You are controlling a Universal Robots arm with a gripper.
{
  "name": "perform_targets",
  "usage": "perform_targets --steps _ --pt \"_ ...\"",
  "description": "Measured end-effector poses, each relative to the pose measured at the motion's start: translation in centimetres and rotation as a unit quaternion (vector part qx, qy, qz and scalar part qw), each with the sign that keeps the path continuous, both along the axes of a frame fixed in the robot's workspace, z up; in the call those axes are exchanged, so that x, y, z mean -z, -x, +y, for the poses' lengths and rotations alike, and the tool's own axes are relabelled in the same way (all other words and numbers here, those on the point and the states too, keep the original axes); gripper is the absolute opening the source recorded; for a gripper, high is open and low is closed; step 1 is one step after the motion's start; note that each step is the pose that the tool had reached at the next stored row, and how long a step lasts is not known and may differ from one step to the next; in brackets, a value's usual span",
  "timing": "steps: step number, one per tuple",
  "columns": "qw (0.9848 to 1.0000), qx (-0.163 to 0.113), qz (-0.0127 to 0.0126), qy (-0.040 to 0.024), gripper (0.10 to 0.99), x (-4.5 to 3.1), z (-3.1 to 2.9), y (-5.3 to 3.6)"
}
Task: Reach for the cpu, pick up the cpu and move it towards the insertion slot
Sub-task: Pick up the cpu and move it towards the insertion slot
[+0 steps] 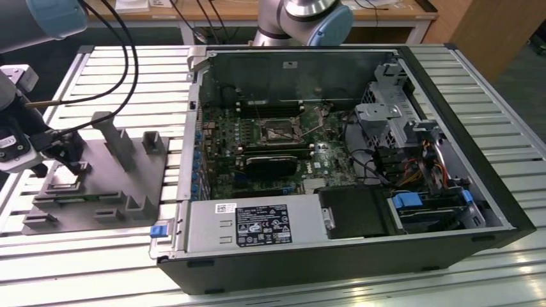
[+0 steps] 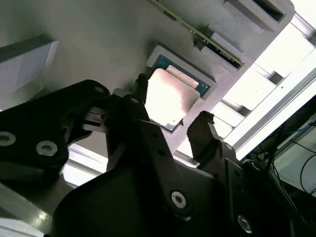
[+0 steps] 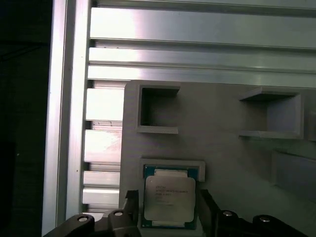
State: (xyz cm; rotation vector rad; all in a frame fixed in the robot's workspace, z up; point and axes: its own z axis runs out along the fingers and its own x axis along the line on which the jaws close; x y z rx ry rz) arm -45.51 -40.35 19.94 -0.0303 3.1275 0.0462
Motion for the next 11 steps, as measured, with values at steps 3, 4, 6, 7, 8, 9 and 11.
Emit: perform_targets --steps 3,4,6,7,8,9,11 --pt "1.0000 0.000 0.0000 0.0000 0.643 0.01 0.00 0.00" --pt "1.0000 0.000 0.0000 0.0000 0.706 0.02 0.00 0.01" --pt "1.0000 0.000 -0.0001 0.0000 0.706 0.26 0.00 0.01" --pt "1.0000 -0.001 0.0000 0.0000 0.706 0.42 0.00 0.00" --pt "1.0000 -0.002 0.0000 0.0000 0.706 0.61 0.00 0.00" --pt "1.0000 -0.003 0.0001 0.0000 0.706 0.78 0.00 0.00" --pt "1.0000 -0.004 0.0003 0.0000 0.706 1.14 0.00 0.00"
